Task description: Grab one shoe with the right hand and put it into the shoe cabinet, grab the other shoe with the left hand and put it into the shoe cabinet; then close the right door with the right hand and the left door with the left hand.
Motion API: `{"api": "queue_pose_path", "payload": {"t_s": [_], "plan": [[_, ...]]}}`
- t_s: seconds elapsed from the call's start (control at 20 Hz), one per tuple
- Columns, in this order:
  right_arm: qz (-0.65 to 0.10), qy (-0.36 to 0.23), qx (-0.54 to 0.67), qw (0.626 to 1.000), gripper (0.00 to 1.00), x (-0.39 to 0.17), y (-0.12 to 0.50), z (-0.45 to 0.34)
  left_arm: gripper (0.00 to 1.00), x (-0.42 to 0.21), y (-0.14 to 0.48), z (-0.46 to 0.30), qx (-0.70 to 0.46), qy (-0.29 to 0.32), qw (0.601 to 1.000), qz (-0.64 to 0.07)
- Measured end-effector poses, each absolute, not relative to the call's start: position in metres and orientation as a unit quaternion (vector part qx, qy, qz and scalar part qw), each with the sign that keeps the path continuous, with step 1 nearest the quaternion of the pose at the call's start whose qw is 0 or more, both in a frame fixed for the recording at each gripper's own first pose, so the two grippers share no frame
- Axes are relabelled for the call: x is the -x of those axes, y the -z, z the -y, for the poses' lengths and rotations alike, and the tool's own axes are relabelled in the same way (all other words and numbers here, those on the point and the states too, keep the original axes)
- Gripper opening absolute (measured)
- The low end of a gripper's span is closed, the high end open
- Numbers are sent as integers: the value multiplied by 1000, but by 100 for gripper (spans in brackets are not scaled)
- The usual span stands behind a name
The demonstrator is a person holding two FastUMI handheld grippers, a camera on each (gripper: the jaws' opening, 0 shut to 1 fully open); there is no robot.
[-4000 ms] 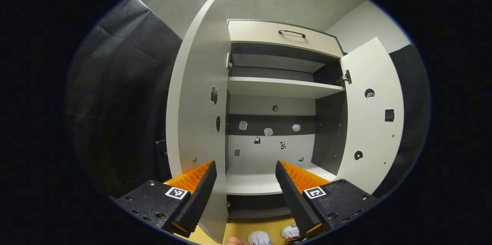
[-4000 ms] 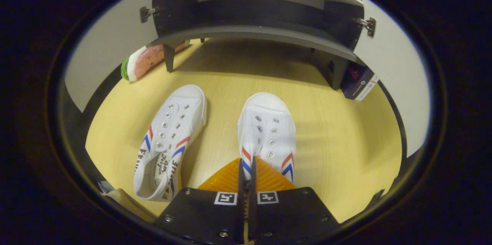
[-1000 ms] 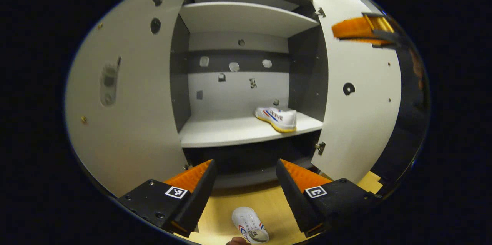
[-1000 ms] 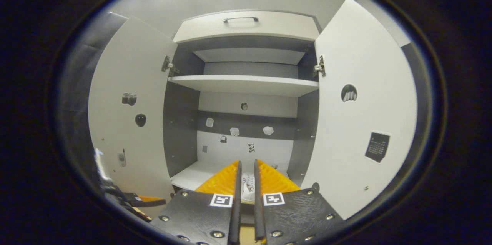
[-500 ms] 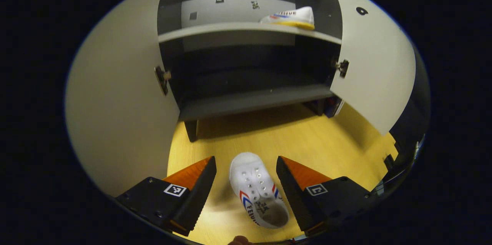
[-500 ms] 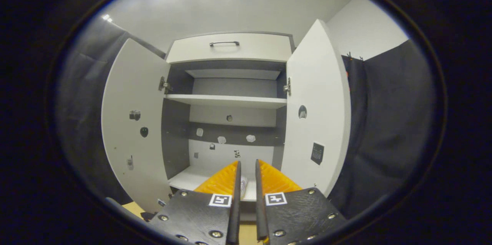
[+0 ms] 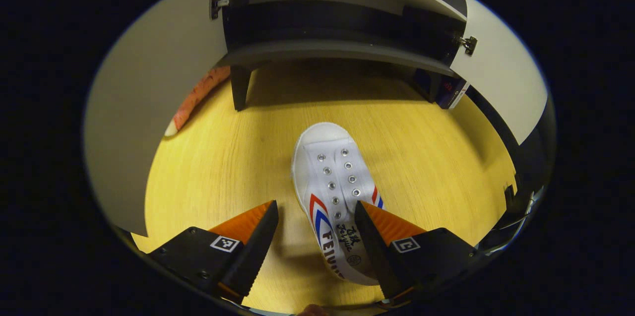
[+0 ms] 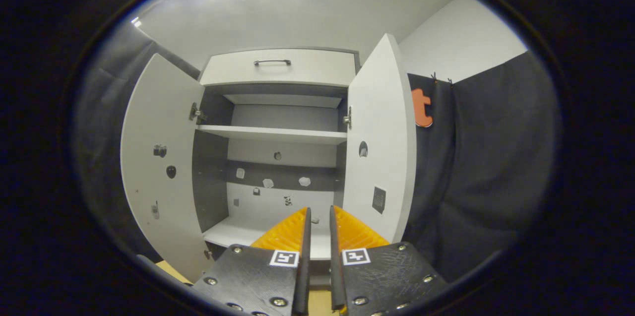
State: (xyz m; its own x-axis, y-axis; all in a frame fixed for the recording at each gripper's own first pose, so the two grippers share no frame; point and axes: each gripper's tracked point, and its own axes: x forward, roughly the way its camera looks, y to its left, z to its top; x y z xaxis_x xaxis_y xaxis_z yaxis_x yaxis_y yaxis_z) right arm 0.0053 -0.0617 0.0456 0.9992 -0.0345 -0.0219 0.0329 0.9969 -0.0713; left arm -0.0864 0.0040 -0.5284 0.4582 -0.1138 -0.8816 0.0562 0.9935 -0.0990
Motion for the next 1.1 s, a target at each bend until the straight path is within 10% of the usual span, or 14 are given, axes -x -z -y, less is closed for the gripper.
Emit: {"api": "queue_pose_path", "payload": {"t_s": [0.1,0.25,0.5,1.1], "plan": [[-12,15,39,999,17,-5,-45,59,94,93,535,2,52,53,843,-533],[-14,18,42,999,17,-6,-43,60,46,93,532,3,60,58,840,-536],[-12,16,40,999,17,-8,-44,59,4,80,523,-15,61,28,846,-530],[-7,19,37,999,17,-5,-43,67,1,-7,293,-31,52,74,939,-331]]}}
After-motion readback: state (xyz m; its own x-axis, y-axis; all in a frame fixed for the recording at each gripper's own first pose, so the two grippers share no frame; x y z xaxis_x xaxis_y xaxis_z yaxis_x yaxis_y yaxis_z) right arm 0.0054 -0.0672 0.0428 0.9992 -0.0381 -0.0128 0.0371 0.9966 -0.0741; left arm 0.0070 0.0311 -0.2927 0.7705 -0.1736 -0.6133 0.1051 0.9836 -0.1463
